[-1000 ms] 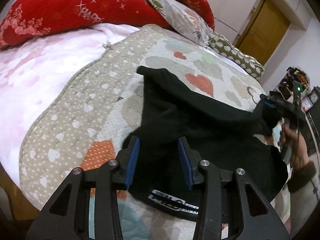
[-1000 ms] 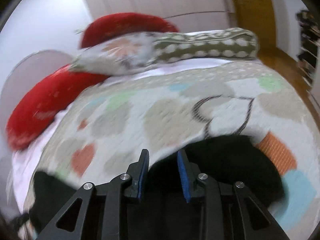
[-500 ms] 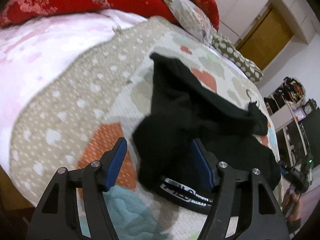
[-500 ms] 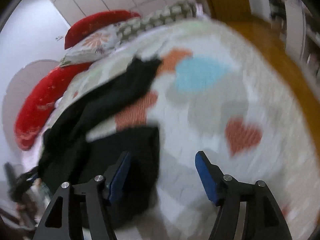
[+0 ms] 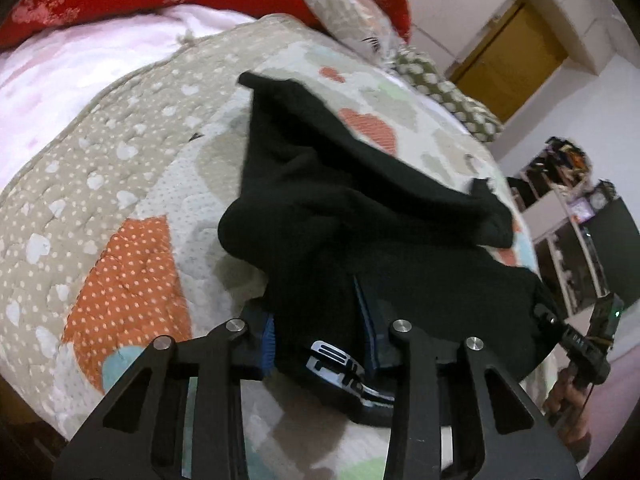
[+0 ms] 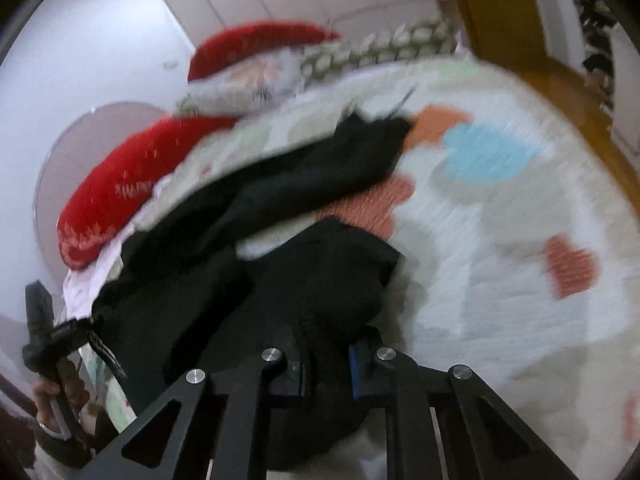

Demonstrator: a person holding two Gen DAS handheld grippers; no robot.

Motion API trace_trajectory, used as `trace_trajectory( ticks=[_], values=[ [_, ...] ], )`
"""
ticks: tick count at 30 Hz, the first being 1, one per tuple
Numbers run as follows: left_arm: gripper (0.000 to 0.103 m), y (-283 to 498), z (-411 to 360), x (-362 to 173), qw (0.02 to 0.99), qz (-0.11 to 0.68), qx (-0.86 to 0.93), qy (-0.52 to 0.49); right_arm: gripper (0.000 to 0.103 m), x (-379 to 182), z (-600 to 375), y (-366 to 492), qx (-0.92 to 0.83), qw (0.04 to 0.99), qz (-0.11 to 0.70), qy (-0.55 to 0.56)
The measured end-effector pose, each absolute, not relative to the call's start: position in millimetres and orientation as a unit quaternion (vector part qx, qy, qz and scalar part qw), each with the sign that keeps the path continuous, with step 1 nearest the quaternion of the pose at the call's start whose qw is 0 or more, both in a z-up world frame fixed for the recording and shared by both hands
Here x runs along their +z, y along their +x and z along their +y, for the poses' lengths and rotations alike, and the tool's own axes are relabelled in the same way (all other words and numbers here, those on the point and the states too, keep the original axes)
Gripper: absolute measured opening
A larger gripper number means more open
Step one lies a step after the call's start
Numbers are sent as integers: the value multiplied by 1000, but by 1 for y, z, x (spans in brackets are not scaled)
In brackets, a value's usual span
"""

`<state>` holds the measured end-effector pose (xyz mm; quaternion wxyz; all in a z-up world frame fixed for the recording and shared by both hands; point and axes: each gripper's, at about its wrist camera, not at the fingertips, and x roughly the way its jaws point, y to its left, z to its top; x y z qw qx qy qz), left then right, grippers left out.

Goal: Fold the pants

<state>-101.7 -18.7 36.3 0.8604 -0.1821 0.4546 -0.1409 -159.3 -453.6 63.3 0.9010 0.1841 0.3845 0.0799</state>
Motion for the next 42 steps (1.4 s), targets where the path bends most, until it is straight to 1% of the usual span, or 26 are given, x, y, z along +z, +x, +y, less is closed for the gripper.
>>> trace_trajectory(
  ticks=[3, 5, 8, 10, 11, 12, 13, 14, 15, 17, 20, 22, 25, 26, 27, 29, 31, 33, 37, 42],
  values=[
    [30, -114, -23, 52, 861, 446, -164, -182, 13, 90, -475, -186, 35, 919, 358, 163],
    [30, -115, -29, 49, 856, 456, -165, -180, 13, 94, -485, -195, -2, 920, 364, 143],
    [30, -113, -38, 28, 845, 491, -136, -161, 13, 66, -496, -192, -19, 901, 407, 149],
    [33, -117, -35, 23, 843, 492, -126, -176, 14, 43, -489, -185, -36, 885, 449, 122],
    [33, -119, -33, 25, 845, 489, -123, -179, 14, 40, -485, -185, -42, 885, 450, 112],
    [35, -122, -30, 31, 850, 486, -115, -170, 23, 43, -489, -187, -46, 888, 445, 110],
    [38, -124, -29, 36, 856, 480, -106, -160, 34, 49, -491, -189, -56, 888, 442, 110],
    [42, -127, -25, 44, 865, 470, -93, -150, 38, 55, -494, -190, -69, 890, 439, 107],
    [43, -130, -20, 52, 873, 457, -81, -146, 39, 64, -495, -193, -83, 894, 428, 101],
    [43, -133, -8, 61, 884, 440, -58, -146, 40, 81, -496, -198, -83, 905, 405, 101],
    [43, -129, 7, 63, 886, 435, -39, -155, 41, 98, -478, -197, -8, 917, 379, 123],
    [43, -125, 11, 58, 880, 443, -41, -165, 41, 96, -457, -189, 45, 914, 385, 117],
    [43, -122, 7, 57, 877, 446, -62, -170, 41, 79, -422, -169, 111, 899, 408, 111],
    [47, -119, 3, 55, 876, 447, -69, -170, 41, 72, -415, -165, 122, 895, 414, 112],
    [59, -116, -3, 54, 875, 447, -74, -170, 41, 63, -408, -159, 130, 890, 423, 112],
    [71, -111, -10, 48, 872, 452, -85, -167, 41, 42, -399, -149, 139, 876, 446, 118],
    [71, -104, -16, 37, 864, 468, -87, -164, 42, 24, -394, -139, 135, 869, 460, 120],
    [71, -100, -26, 24, 848, 494, -105, -161, 45, 28, -395, -142, 137, 871, 455, 123],
    [71, -109, -44, 35, 852, 476, -151, -157, 47, 43, -396, -136, 152, 870, 446, 145],
    [71, -101, -33, 51, 870, 457, -115, -142, 50, 62, -375, -114, 191, 869, 429, 157]
  ],
)
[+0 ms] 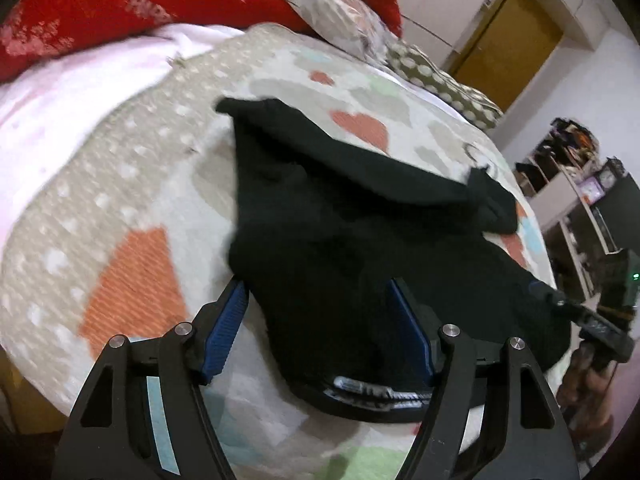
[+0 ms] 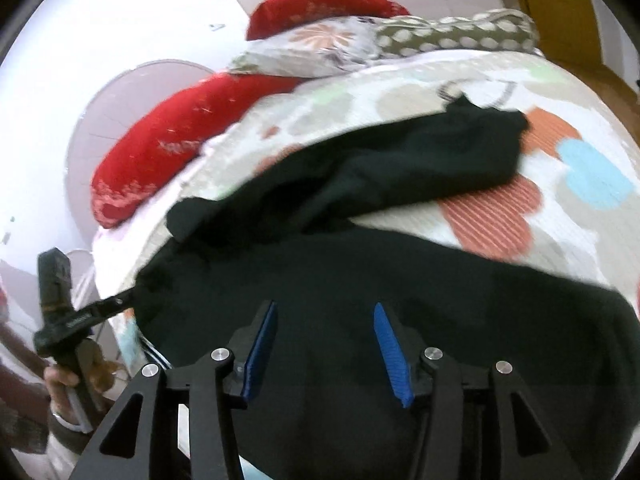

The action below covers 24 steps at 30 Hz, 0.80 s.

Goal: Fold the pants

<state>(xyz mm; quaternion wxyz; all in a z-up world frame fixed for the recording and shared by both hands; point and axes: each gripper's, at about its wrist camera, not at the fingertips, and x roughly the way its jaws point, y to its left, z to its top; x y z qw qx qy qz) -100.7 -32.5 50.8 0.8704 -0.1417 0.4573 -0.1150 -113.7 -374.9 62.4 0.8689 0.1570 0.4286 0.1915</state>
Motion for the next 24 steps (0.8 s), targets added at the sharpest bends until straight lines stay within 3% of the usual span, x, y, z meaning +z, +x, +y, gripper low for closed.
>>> trace_trajectory(
  ticks=[4, 7, 13, 24],
  values=[
    [71, -80, -4, 57, 867, 448, -102, -194, 56, 74, -371, -89, 190, 873, 415, 169],
    [81, -54, 10, 62, 857, 445, -110, -234, 65, 81, -383, -66, 183, 874, 400, 205],
    [81, 0, 5, 54, 838, 481, -91, -243, 67, 95, -409, -21, 143, 872, 390, 258],
    [79, 48, -27, 34, 824, 523, -88, -197, 68, 87, -417, 50, 90, 859, 452, 222]
  ],
)
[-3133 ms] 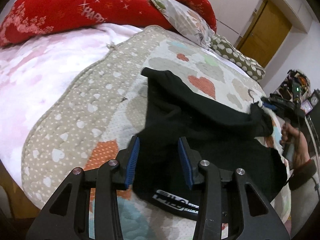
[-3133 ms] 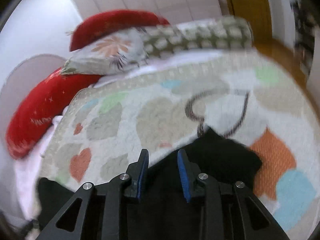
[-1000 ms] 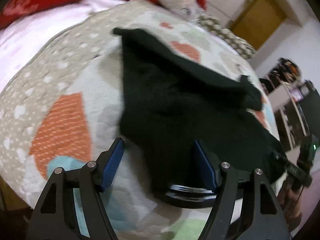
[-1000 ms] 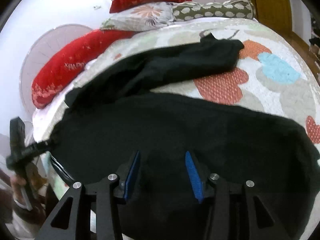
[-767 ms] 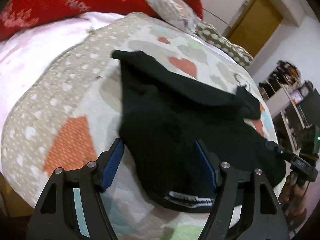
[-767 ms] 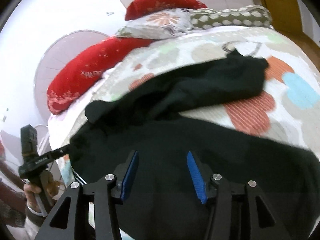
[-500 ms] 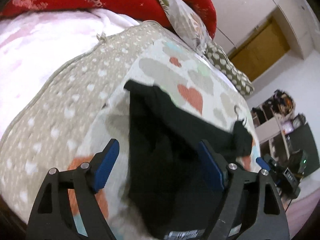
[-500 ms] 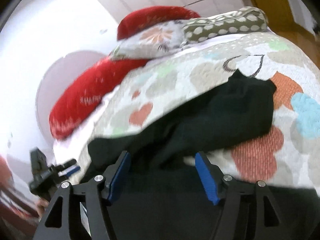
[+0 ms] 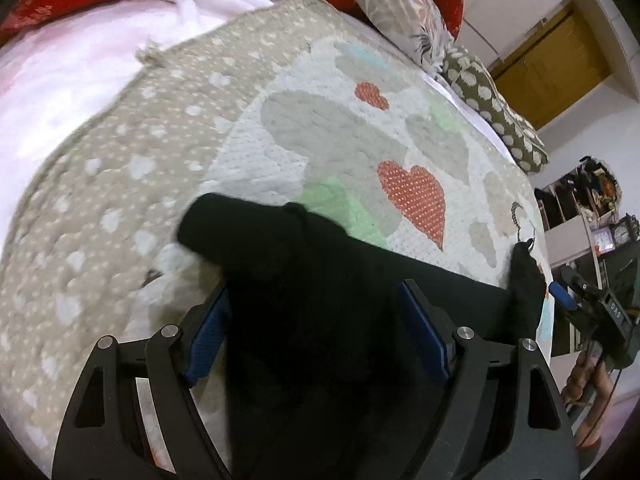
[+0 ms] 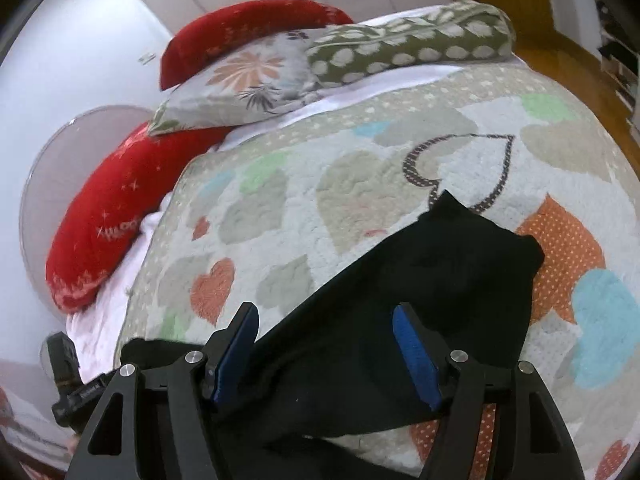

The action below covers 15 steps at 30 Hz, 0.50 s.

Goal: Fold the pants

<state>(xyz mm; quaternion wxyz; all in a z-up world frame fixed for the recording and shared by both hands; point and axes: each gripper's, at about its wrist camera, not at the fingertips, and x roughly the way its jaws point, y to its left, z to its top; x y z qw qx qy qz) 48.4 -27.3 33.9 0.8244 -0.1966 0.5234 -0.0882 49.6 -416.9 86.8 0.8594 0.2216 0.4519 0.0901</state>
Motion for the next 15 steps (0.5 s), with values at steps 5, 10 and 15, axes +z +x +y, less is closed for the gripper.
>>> trace_trajectory(
  ticks=[5, 10, 15],
  values=[
    [10, 36, -42, 56, 850, 489, -119, -155, 68, 76, -428, 53, 83, 853, 453, 246],
    [9, -16, -58, 89, 870, 430, -193, -143, 69, 72, -433, 62, 81, 844, 452, 277],
    [9, -37, -59, 86, 868, 424, -207, -152, 69, 57, -425, 86, 68, 829, 485, 271]
  ],
)
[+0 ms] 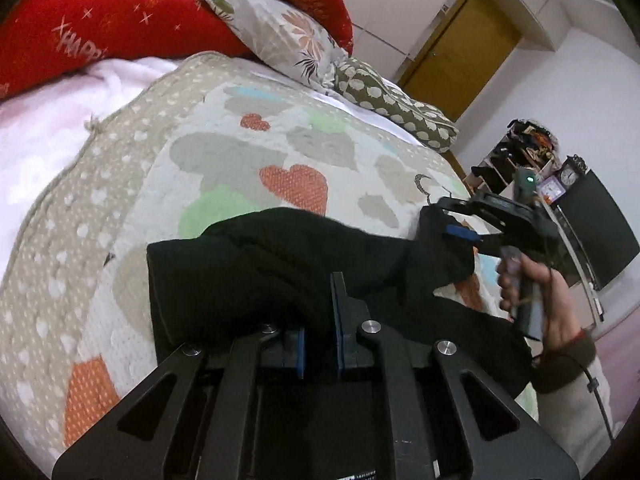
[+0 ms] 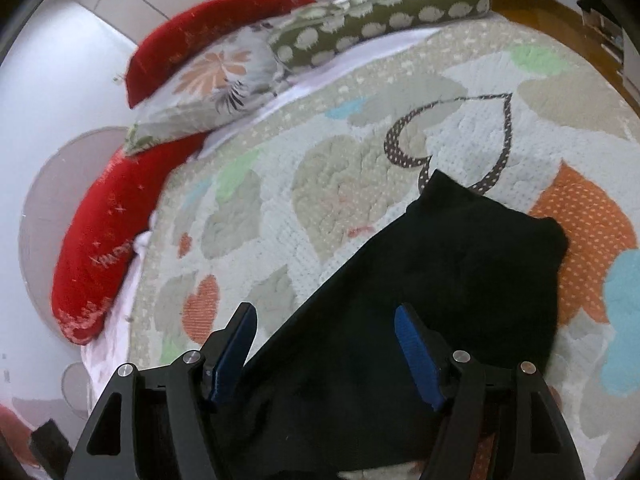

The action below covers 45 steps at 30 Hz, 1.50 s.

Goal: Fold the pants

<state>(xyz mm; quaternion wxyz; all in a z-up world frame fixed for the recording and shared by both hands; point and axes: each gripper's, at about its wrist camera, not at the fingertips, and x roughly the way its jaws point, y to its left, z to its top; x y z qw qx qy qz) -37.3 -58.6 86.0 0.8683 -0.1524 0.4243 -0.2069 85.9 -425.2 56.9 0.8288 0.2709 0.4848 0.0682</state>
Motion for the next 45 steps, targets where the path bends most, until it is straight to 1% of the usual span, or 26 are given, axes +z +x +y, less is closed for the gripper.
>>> trace_trajectory(
  ticks=[5, 6, 7, 9, 10, 12, 18, 20, 22, 23, 24, 25, 26, 27, 28, 29, 30, 32, 37, 40, 43, 45],
  values=[
    [9, -33, -46, 84, 869, 425, -189, -169, 69, 37, -413, 114, 46, 816, 520, 250],
    [9, -34, -46, 85, 869, 424, -189, -169, 60, 36, -408, 118, 43, 820, 523, 229],
    [9, -34, -45, 85, 869, 424, -190, -168, 36, 35, -405, 120, 36, 825, 524, 210],
    [9, -35, -43, 86, 869, 423, -193, -170, 13, 36, -402, 119, 35, 831, 524, 184],
    [9, -36, -42, 88, 870, 421, -192, -172, 7, 37, -403, 115, 46, 832, 519, 191],
    [9, -39, -38, 91, 870, 416, -193, -180, 4, 45, -408, 100, 59, 841, 505, 187],
    [9, -58, -33, 111, 872, 391, -209, -205, 2, 91, -439, 16, 108, 873, 433, 196],
    [9, -68, -36, 119, 874, 381, -220, -206, 2, 106, -452, -13, 113, 884, 406, 202],
    [9, -72, -40, 122, 875, 381, -220, -203, 3, 112, -461, -30, 104, 886, 400, 210],
    [9, -72, -40, 121, 873, 385, -217, -207, 4, 112, -464, -34, 96, 884, 406, 212],
    [9, -72, -41, 118, 869, 390, -217, -212, 9, 110, -464, -35, 86, 880, 418, 209],
    [9, -72, -41, 115, 864, 397, -216, -220, 21, 108, -462, -33, 81, 875, 430, 205],
    [9, -71, -40, 112, 860, 403, -212, -231, 29, 104, -458, -31, 86, 870, 442, 204],
    [11, -70, -39, 107, 856, 410, -203, -241, 48, 103, -455, -29, 95, 867, 442, 208],
    [14, -69, -39, 104, 853, 417, -197, -243, 56, 101, -452, -27, 106, 865, 438, 218],
    [27, -67, -41, 100, 851, 425, -191, -243, 56, 99, -449, -24, 117, 863, 433, 234],
    [44, -65, -43, 95, 847, 433, -187, -243, 56, 97, -447, -20, 122, 860, 430, 245],
    [61, -61, -46, 84, 839, 446, -178, -256, 57, 91, -438, -8, 132, 853, 428, 267],
    [64, -40, -42, 71, 852, 452, -99, -245, 64, 81, -420, 38, 113, 836, 454, 286],
    [64, -18, -32, 57, 837, 472, -76, -267, 66, 75, -412, 66, 98, 824, 478, 288],
    [64, 3, -25, 49, 831, 484, -52, -271, 66, 64, -400, 91, 89, 813, 512, 261],
    [74, 19, -25, 42, 824, 497, -42, -267, 66, 52, -392, 105, 78, 799, 544, 245]
  ],
)
